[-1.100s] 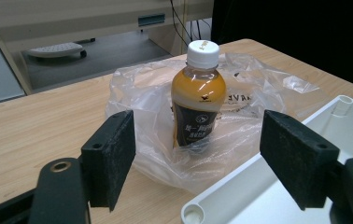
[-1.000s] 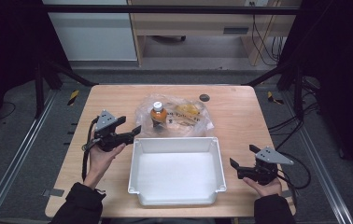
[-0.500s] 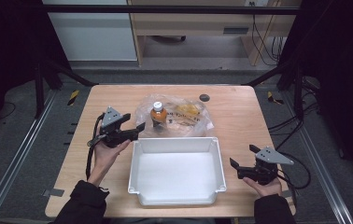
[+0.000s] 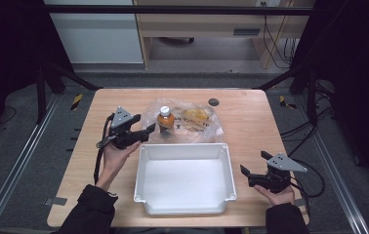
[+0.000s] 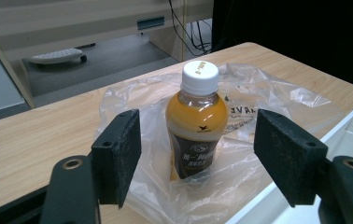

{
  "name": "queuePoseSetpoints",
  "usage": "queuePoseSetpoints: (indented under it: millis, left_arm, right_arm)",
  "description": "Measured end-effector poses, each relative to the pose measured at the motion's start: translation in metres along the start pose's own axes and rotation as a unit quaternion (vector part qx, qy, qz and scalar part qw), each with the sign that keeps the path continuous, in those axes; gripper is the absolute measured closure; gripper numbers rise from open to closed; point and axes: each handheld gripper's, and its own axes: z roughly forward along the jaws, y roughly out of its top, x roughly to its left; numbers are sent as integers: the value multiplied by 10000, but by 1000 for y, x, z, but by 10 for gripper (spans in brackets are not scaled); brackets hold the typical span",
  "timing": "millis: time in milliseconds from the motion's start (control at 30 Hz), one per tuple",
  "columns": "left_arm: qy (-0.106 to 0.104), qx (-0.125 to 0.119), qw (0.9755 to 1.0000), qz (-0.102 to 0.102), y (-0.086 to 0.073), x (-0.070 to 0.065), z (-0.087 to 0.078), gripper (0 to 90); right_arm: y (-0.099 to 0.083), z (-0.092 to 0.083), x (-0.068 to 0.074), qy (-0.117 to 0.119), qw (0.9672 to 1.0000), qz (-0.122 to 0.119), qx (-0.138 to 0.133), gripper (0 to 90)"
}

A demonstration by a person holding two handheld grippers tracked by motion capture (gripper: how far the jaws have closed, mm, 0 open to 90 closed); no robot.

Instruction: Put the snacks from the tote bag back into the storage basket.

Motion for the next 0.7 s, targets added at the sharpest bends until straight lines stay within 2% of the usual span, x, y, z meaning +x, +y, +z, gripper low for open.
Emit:
queuePoseSetpoints:
  millis: [433, 700]
  left_arm:
    - [0, -82, 10000, -24, 11, -2, 10, 326]
    - [-2, -96, 9999, -97, 9, -2, 19, 332]
  right_arm:
    - [0, 0, 0, 8, 10000, 3, -15, 81]
    - [0, 0, 0, 19, 10000, 5, -20, 80]
